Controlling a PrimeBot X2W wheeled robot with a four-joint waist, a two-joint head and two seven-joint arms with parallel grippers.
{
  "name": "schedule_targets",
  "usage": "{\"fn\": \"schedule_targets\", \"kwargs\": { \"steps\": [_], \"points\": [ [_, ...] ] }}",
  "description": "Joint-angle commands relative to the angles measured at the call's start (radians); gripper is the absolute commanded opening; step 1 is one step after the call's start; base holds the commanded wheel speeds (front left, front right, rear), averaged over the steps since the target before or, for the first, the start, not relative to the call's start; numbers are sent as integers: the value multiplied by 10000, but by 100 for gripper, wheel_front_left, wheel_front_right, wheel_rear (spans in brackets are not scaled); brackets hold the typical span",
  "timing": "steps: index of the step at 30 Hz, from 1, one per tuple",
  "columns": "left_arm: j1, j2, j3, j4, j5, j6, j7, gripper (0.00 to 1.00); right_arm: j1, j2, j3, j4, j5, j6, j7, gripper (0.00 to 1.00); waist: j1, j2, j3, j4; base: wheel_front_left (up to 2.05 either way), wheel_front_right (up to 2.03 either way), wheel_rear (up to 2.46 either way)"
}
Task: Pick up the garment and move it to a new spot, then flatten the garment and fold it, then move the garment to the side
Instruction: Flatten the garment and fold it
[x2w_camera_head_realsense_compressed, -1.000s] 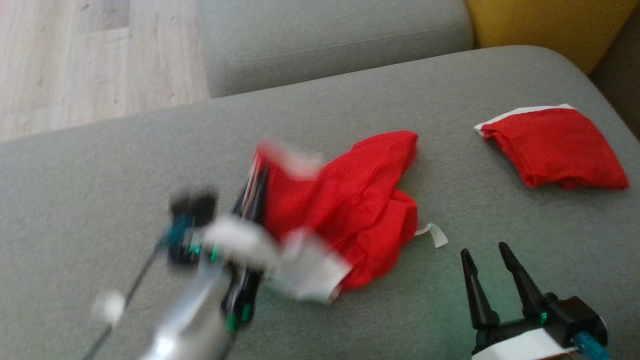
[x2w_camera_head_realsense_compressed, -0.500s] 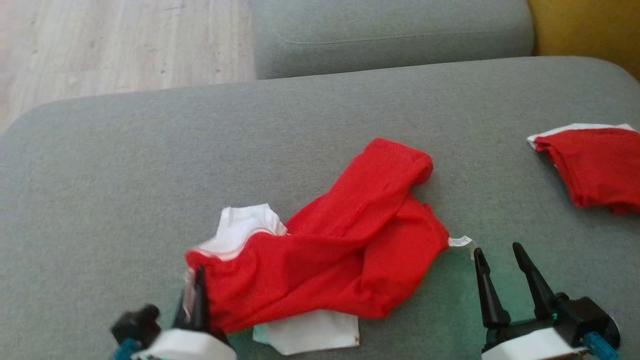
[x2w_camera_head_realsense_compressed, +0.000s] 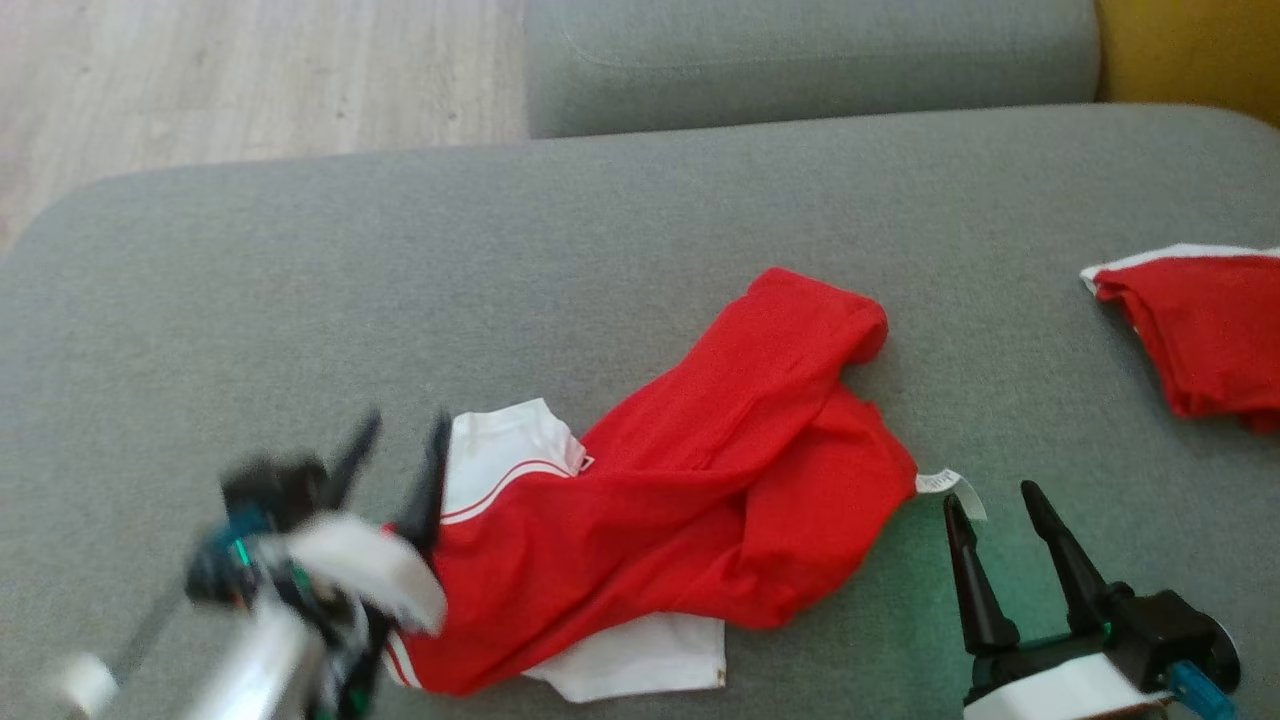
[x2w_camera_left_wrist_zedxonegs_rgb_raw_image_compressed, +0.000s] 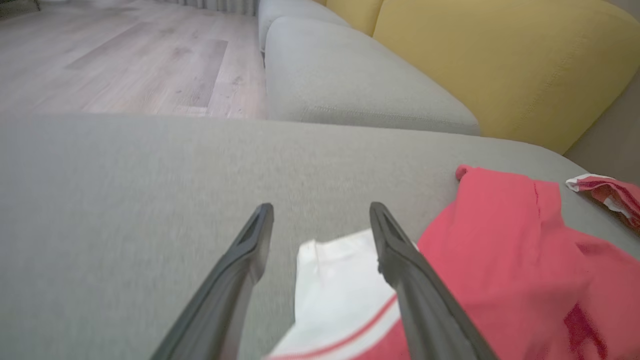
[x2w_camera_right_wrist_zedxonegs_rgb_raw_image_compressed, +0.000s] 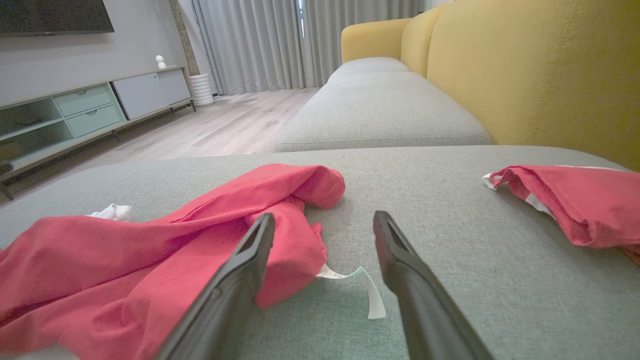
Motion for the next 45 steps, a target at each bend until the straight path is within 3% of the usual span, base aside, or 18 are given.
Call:
{"fn": "schedule_targets", "kwargs": {
  "steps": [1, 7, 11, 24, 26, 29, 35, 45],
  "points": [
    [-1027, 546, 488, -459, 76, -124, 364, 100, -384, -198, 279, -331, -63, 65, -65, 100, 0, 0, 151, -110, 0, 0, 0],
    [-2199, 1103, 156, 346, -515, -1052, 2286, 100, -661, -257, 422, -305, -20, 65, -65, 100, 0, 0, 481, -424, 0, 0, 0],
    [-2621, 1434, -392, 981, -590, -1385, 3294, 100, -786, -275, 364, -309, 10, 65, -65, 100, 0, 0, 645, -641, 0, 0, 0],
    [-3051, 1390, -991, 2497, 222, -1227, 2830, 99, -1015, -276, 354, -384, 39, 65, -65, 100, 0, 0, 1311, -889, 0, 0, 0],
    [-3102, 1318, -1020, 2698, 238, -1223, 2733, 54, -1047, -312, 353, -384, 53, 65, -65, 100, 0, 0, 1341, -900, 0, 0, 0],
    [-3157, 1190, -1047, 2915, 205, -1267, 2467, 0, -1055, -350, 329, -369, 51, 65, -65, 100, 0, 0, 1314, -896, 0, 0, 0],
    [-3505, 1235, -1105, 2975, 588, -1306, 1302, 0, -945, -418, 241, -379, 11, 65, -65, 100, 0, 0, 1125, -677, 0, 0, 0],
    [-4312, 1908, -686, 2575, 1460, -710, -863, 0, -1375, -837, 482, -88, 734, 65, -65, 100, 0, 0, 1162, 114, 0, 0, 0]
  ]
}}
